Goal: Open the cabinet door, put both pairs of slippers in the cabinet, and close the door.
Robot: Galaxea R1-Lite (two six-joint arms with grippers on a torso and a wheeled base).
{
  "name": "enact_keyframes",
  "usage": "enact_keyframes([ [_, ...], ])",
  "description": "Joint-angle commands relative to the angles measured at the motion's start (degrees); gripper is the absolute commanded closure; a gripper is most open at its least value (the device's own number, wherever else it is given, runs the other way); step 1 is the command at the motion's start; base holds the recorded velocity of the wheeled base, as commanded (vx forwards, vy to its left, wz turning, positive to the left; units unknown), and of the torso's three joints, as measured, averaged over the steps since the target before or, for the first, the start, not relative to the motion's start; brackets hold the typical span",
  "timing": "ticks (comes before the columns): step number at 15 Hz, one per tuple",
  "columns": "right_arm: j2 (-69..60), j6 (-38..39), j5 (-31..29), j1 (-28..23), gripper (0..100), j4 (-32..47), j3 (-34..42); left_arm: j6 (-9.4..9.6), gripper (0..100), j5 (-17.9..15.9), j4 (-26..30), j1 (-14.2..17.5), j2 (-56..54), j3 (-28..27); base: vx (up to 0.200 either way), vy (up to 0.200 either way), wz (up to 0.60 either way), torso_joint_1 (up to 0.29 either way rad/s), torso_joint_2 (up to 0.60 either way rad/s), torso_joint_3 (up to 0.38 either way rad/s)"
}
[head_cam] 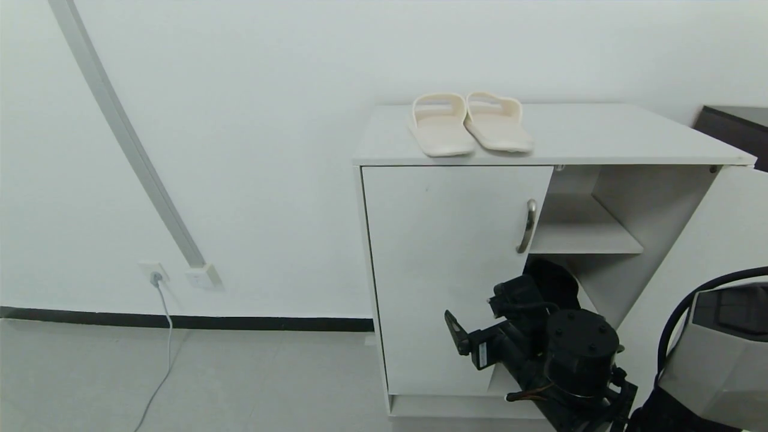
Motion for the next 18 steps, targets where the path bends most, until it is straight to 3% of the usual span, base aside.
enact_keyframes([
  [1,-0.1,-0.2,0.0,0.1,0,-0.1,0.0,-0.01,100,0.0,0.0,0.0,0.0,0.0,0.000,0.000,0.00,0.144,-0.47,-0.334],
  [18,0.0,-0.6,0.0,0.1,0,-0.1,0.4,-0.01,100,0.0,0.0,0.0,0.0,0.0,0.000,0.000,0.00,0.205,-0.52,-0.320],
])
